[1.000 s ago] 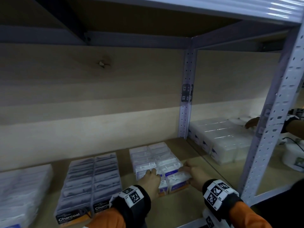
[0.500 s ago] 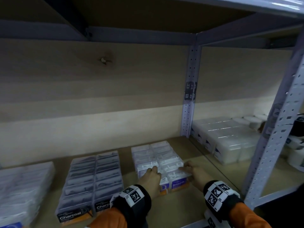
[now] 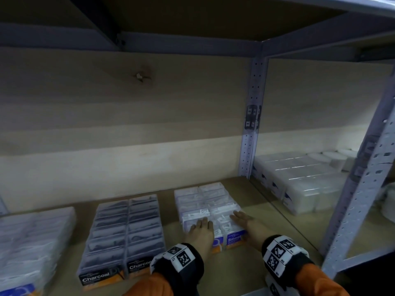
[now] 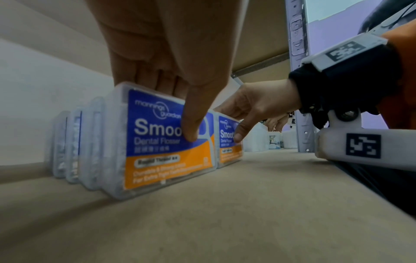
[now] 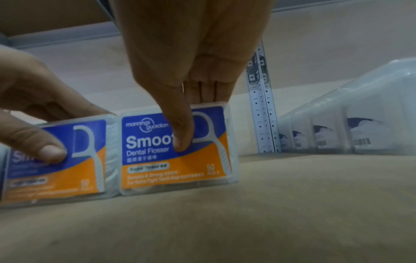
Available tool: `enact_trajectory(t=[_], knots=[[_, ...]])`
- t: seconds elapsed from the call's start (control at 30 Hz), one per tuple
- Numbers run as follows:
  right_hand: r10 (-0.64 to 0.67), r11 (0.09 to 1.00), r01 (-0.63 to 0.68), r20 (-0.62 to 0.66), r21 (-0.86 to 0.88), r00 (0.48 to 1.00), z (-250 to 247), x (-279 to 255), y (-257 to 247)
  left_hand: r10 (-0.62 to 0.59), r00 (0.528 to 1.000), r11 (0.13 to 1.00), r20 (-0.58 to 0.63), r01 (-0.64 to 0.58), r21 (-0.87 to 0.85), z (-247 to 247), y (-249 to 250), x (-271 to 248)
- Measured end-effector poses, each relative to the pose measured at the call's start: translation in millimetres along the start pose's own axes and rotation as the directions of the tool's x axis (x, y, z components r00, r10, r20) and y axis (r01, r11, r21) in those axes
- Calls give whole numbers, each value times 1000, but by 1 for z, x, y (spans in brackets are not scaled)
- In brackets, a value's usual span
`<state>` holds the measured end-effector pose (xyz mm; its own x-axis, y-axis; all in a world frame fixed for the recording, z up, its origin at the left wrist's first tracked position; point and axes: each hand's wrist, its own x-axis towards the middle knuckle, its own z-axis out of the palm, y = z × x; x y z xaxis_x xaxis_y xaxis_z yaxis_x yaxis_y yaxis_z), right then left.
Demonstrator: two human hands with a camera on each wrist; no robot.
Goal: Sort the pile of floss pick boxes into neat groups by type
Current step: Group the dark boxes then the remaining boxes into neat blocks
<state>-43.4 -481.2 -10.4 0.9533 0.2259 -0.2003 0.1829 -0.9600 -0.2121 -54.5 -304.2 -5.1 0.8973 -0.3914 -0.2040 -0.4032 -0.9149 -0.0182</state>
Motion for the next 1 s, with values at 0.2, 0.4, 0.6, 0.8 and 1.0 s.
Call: enact_trajectory(t=[0.2,0.4,0.6,0.8,1.0], knots=[[-13,998,14,12,-53,1000,-4,1,-2,-21,1000,1000,22,22,-14,-1,3,2],[-36,995,37,14,-97,999,-8,-4,-8,-35,999,999,13,35,-17,-1,4,3],[-38,991,41,24,-130,999,-10,-7,-12,-47,998,999,33,48,-15,-3,5,2],[-34,988,41,50,-146,998,-13,-6,-15,-60,997,998,43,60,-1,-5,5,1],[-52,993,54,19,-109,998,-6,-1,-10,-48,998,999,28,49,-19,-6,4,-1]])
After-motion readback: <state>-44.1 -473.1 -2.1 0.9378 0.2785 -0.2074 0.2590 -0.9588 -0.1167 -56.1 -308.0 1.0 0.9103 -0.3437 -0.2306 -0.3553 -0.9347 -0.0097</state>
